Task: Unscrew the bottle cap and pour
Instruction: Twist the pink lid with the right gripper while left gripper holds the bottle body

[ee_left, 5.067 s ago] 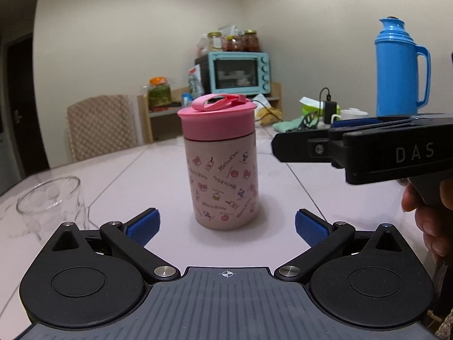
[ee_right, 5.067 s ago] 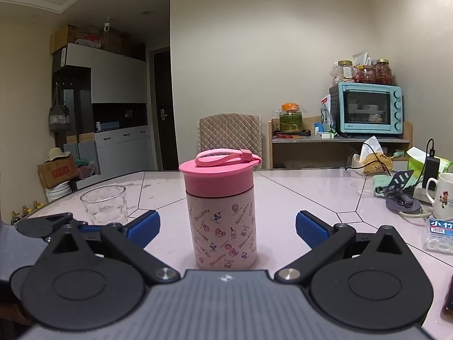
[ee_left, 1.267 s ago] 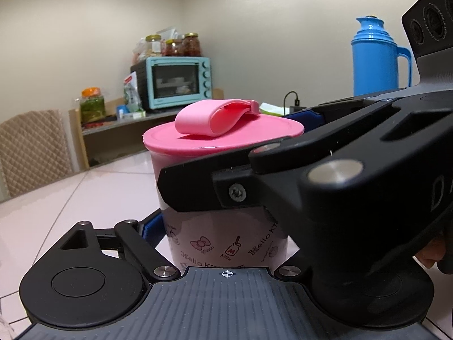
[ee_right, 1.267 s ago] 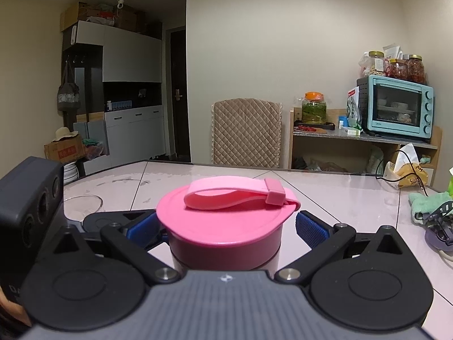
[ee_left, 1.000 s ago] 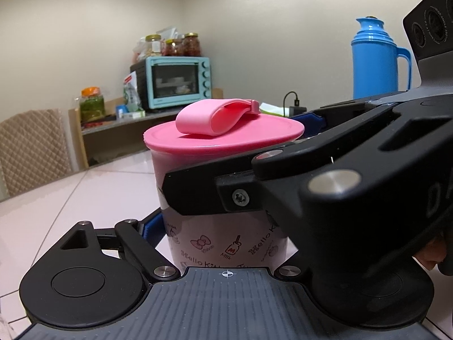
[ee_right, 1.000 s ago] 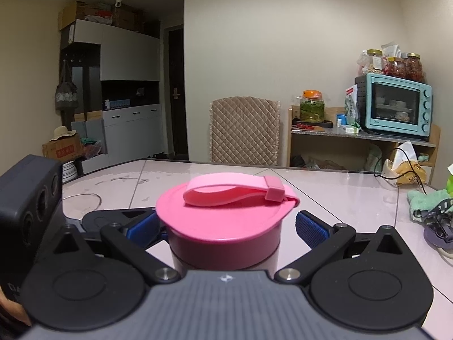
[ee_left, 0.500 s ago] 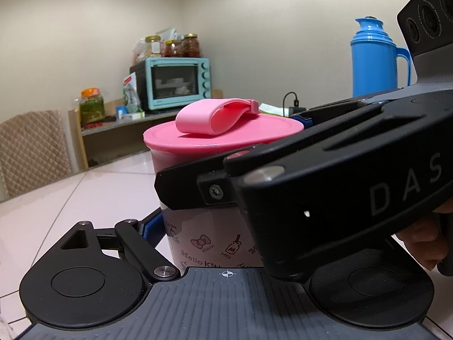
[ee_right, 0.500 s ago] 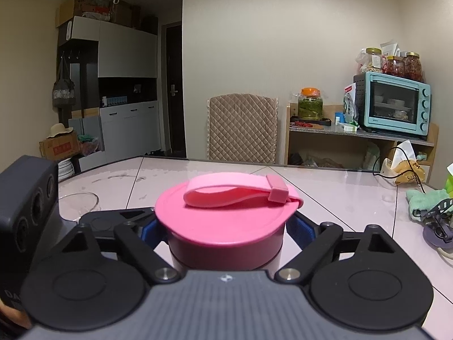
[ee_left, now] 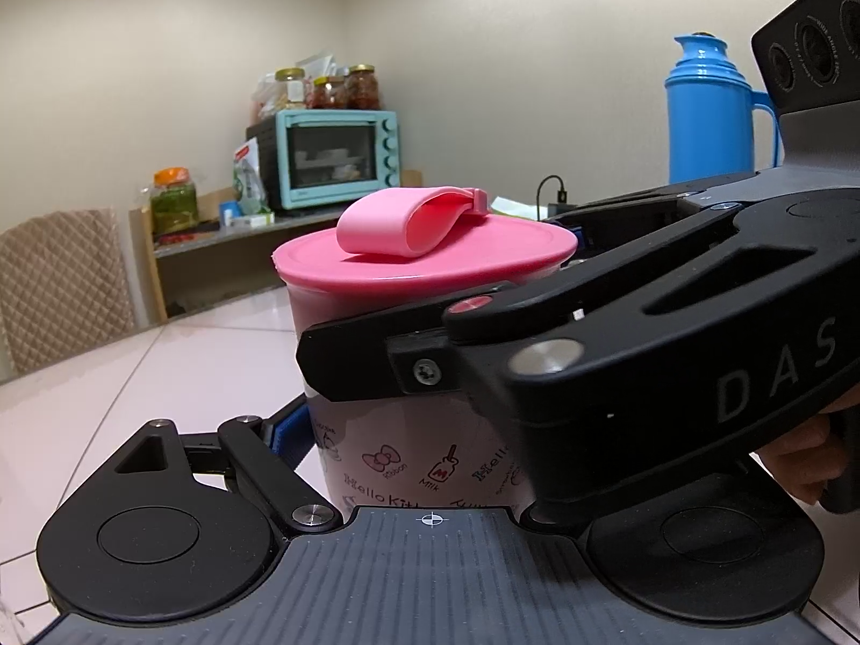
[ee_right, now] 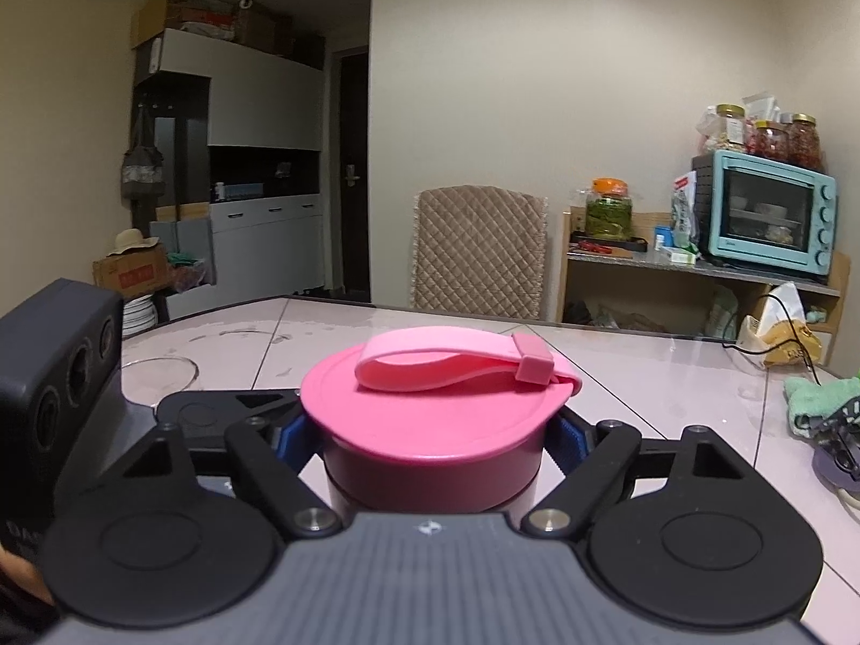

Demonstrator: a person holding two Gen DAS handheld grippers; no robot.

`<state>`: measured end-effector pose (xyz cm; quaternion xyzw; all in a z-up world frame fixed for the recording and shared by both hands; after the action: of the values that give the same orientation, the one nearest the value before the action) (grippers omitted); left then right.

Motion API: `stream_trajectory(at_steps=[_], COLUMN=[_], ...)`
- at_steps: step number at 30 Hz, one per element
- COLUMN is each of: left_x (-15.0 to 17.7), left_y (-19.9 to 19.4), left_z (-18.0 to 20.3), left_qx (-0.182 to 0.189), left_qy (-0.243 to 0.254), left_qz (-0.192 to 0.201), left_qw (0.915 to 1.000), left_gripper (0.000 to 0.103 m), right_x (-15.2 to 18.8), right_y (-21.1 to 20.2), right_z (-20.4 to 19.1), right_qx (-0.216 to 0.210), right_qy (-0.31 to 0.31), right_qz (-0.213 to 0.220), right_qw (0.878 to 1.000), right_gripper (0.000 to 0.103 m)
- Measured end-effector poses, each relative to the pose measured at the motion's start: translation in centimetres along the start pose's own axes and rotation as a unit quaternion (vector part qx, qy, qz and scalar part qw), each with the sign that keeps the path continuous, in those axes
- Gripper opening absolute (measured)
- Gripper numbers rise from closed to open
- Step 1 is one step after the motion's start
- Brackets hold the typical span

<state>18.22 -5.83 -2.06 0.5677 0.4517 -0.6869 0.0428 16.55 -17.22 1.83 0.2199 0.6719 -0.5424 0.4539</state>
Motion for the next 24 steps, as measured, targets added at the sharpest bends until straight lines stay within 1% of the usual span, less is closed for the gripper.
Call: stream_trajectory(at_steps=[13,15,22,24], left_x=[0.0,0.0,0.1,0.1], left_y=[0.3,0.3,0.4,0.5], left_z=[0.0,0.0,0.0,0.0], left_qx=[-0.001,-0.001,-0.001,-0.001], left_qy=[0.001,0.001,0.001,0.001], left_qz=[0.003,0.002,0.003,0.003], left_qw=[1.0,1.0,1.0,1.0], left_gripper=[0.09,0.09,0.09,0.09], right_x=[0.0,-0.1,-0.4,-0.6], right_y=[0.1,0.1,0.1,0.1], right_z=[1.5,2.1,3.6,4.1], right_qx=[-0.076,-0.1,-0.161,-0.188], right_qy=[-0.049,-0.065,-0.098,-0.113], right_qz=[0.003,0.004,0.006,0.005], right_qw=[0.996,0.993,0.982,0.976], right_gripper=[0.085,0.085,0.085,0.085])
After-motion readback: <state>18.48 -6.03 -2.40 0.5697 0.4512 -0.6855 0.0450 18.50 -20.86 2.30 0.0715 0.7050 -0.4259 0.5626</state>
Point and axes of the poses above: each gripper's, at about its wrist camera, not at the fingertips, and y roughly the way its jaws point, z to its right, x to its underside, the point moved 3 cm from there along y, roughly the way its jaws point, and after that the axes turned 14 degrees about -z, right-handed, at the moved point
